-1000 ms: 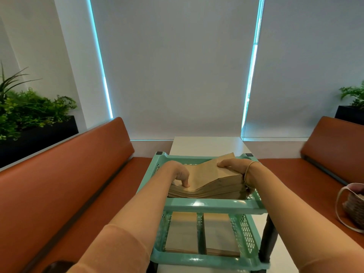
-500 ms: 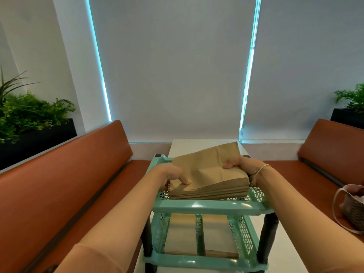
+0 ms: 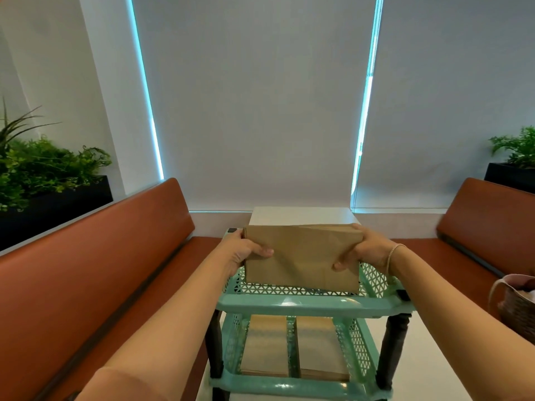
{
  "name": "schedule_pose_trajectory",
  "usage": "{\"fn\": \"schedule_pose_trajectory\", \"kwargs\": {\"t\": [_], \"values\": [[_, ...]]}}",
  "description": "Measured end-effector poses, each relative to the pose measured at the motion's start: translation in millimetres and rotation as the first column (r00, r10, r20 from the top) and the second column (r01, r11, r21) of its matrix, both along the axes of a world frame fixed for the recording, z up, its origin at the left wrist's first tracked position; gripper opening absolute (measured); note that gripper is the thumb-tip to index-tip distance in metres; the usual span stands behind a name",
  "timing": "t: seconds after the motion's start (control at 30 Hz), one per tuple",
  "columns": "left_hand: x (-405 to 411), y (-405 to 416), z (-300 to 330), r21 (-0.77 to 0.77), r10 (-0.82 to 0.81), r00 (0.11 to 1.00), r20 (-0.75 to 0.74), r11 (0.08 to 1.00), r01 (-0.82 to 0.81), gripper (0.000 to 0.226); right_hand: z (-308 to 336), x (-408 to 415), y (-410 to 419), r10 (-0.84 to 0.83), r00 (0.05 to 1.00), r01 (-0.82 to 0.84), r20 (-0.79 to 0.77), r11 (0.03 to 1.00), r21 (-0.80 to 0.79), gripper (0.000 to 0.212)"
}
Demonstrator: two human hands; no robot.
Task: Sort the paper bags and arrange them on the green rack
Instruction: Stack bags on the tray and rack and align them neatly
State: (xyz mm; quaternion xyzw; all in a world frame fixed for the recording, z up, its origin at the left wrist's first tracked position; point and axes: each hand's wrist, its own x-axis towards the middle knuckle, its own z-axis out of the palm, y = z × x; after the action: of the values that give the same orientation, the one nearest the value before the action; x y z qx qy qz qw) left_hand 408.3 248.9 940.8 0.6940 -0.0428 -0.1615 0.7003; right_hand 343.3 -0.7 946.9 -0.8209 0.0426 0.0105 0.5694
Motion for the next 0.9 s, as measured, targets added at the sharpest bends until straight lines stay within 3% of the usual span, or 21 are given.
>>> {"fn": "schedule_pose_trajectory", "kwargs": {"t": [0.07,0.13,0.17,0.23,0.27,0.33,0.4,0.47,0.67,0.77,0.9], "values": [[1,3,4,-0.006,-0.036,0.999,0.006,0.999,0.036,0.068,-1,0,-1,-0.007,1.000,0.006,-0.018,0.998,-0.060,0.088],[4,7,9,-0.009,-0.058,0.997,0.055,0.998,0.059,0.066,2,-1,0,-0.012,1.000,0.009,-0.027,0.995,-0.095,0.078],[5,10,15,0.050,-0.076,0.990,0.120,0.996,0.070,0.066,4,-3,1,-0.017,0.999,0.013,-0.031,0.994,-0.110,0.074],[4,13,30,0.330,-0.181,0.943,0.278,0.940,0.083,0.069,3,-3,1,-0.034,0.999,0.030,-0.027,0.989,-0.142,0.073],[2,12,39,0.515,-0.265,0.905,0.333,0.855,0.061,0.069,1,-2,1,-0.045,0.999,0.042,-0.016,0.986,-0.161,0.075],[0,1,52,0.811,-0.446,0.822,0.355,0.584,-0.034,0.071,-3,0,0,-0.062,0.998,0.063,0.010,0.977,-0.205,0.078],[-3,-20,58,0.933,-0.584,0.748,0.315,0.337,-0.130,0.078,-4,3,-1,-0.063,0.998,0.067,0.023,0.969,-0.236,0.079],[-6,-44,54,0.953,-0.673,0.676,0.299,0.240,-0.183,0.084,-5,4,0,-0.064,0.998,0.068,0.026,0.966,-0.250,0.080],[-12,-81,31,0.942,-0.727,0.603,0.329,0.205,-0.267,0.096,2,-1,-4,-0.025,0.999,0.017,-0.019,0.940,-0.341,0.090],[-12,-81,25,0.924,-0.724,0.579,0.375,0.240,-0.299,0.099,17,-1,-9,0.002,0.997,-0.033,-0.073,0.905,-0.425,0.114],[-14,-79,25,0.924,-0.726,0.577,0.374,0.240,-0.297,0.103,50,0,6,0.042,0.999,-0.032,-0.004,0.691,-0.722,0.134]]}}
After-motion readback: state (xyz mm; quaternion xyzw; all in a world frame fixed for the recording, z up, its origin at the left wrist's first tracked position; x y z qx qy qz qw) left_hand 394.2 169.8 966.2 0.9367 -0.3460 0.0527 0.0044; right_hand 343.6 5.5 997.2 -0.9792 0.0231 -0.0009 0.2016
